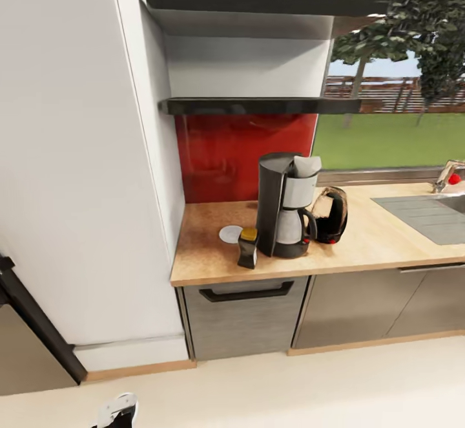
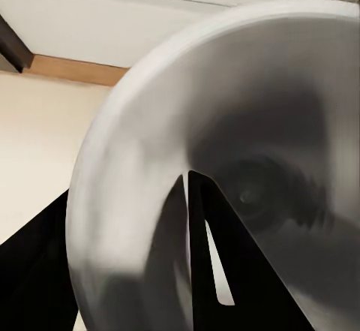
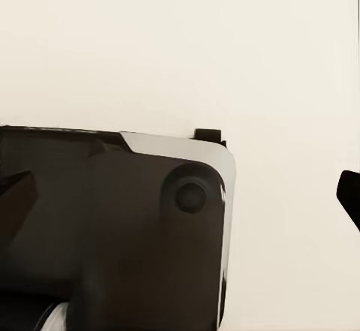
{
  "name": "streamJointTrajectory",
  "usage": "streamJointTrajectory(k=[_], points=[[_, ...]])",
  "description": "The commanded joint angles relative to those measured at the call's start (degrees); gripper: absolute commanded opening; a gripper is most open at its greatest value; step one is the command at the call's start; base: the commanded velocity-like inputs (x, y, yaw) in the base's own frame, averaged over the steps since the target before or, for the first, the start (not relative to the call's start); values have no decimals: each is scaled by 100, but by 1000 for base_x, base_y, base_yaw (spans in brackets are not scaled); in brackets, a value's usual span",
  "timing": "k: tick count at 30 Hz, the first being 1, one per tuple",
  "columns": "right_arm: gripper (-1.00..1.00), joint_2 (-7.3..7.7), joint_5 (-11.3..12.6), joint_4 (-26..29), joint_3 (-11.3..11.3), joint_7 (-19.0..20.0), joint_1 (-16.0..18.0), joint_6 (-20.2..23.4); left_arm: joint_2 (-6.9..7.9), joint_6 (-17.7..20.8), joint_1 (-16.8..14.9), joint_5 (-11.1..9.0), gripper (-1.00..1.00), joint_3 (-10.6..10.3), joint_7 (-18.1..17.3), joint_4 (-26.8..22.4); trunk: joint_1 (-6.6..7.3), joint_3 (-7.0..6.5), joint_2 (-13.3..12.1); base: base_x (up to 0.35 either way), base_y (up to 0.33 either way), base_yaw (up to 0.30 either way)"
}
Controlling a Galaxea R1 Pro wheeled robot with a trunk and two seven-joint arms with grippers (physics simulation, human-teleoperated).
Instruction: Set up a coffee station on the kitchen countertop: keep the coffee maker on the countertop, move the bottle of coffee from the kitchen shelf to the counter next to the coffee maker, place a paper coffee filter on top of the coffee maker, put the saucer next to the coffee maker with the coffee cup on the saucer, and place the electric kettle next to the coffee maker.
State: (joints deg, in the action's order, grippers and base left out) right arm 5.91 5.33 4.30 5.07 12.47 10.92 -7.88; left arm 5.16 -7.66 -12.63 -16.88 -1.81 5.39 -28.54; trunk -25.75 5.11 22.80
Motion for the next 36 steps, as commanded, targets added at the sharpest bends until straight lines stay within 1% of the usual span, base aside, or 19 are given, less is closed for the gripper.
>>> streamJointTrajectory(k=[1,4,8,24,36], points=[[100,-1,56,-8,47,18,7,-20,3,-16,-2,-26,-100,-21,32,-3,-3,12,12,-1,1,-262],[100,-30,52,-8,57,18,7,-26,5,-16,-2,-26,-100,-21,32,-3,-3,12,12,0,0,-220],[100,-56,42,6,76,35,7,-30,3,-12,-2,-26,-100,-21,32,-3,-3,12,12,0,0,-68],[100,-21,58,30,32,23,7,-38,11,-6,-2,-28,-100,-46,-29,-4,-3,12,12,0,0,-4],[100,-11,65,36,29,18,7,-38,27,10,-20,-11,-100,-79,-55,-20,-3,-18,12,0,0,0]])
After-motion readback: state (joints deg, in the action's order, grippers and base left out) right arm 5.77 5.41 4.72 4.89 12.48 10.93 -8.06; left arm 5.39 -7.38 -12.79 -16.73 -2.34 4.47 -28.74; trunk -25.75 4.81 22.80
